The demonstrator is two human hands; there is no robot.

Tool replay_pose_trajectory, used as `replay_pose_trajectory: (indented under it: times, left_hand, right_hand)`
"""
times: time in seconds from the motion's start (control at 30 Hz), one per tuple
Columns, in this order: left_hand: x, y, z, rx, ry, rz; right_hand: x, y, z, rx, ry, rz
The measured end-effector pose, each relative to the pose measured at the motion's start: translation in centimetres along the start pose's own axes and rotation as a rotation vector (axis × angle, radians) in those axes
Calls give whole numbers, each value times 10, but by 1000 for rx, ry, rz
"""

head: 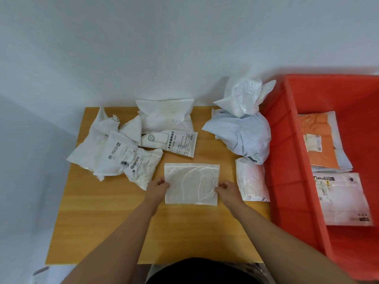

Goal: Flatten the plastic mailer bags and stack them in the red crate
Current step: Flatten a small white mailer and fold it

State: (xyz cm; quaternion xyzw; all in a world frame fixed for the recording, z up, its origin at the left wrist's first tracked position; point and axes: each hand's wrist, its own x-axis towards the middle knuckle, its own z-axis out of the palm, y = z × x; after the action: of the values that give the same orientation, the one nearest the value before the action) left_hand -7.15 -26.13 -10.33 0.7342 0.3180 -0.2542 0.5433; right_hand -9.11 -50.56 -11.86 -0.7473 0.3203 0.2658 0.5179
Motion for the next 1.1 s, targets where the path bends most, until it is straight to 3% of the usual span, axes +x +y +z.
replay_pose_trajectory:
  times: [0.13, 0.23, 0.33, 0.43, 0.53, 0.67, 0.83, 1.1]
  left_hand:
    - [-3, 12, -19, -49, -69, 150]
    - [-8, 10, -26, -118, -148, 101]
    - [-12, -7, -25, -66, -207, 24]
    - [-12, -29, -18, 147, -235, 47]
    - [-6, -46, -9, 626, -264, 192]
    - [-8, -50, 3, 1029, -114, 446]
    - [-2, -42, 20, 1227, -185, 610]
    - [28, -40, 42, 1380, -266, 690]
  right_hand:
    - [-7, -27, -18, 233, -80, -41]
    - [-9, -30, -22, 281, -94, -15]
    - [-6, -6, -15, 100, -99, -39]
    - [-3, 23, -4, -138, -110, -77]
    - [-2, 35, 2, -373, -134, -148]
    - [-8, 33, 5, -812, -60, -365]
    - [6, 26, 14, -1173, -210, -640]
    - [36, 34, 33, -1305, -273, -750]
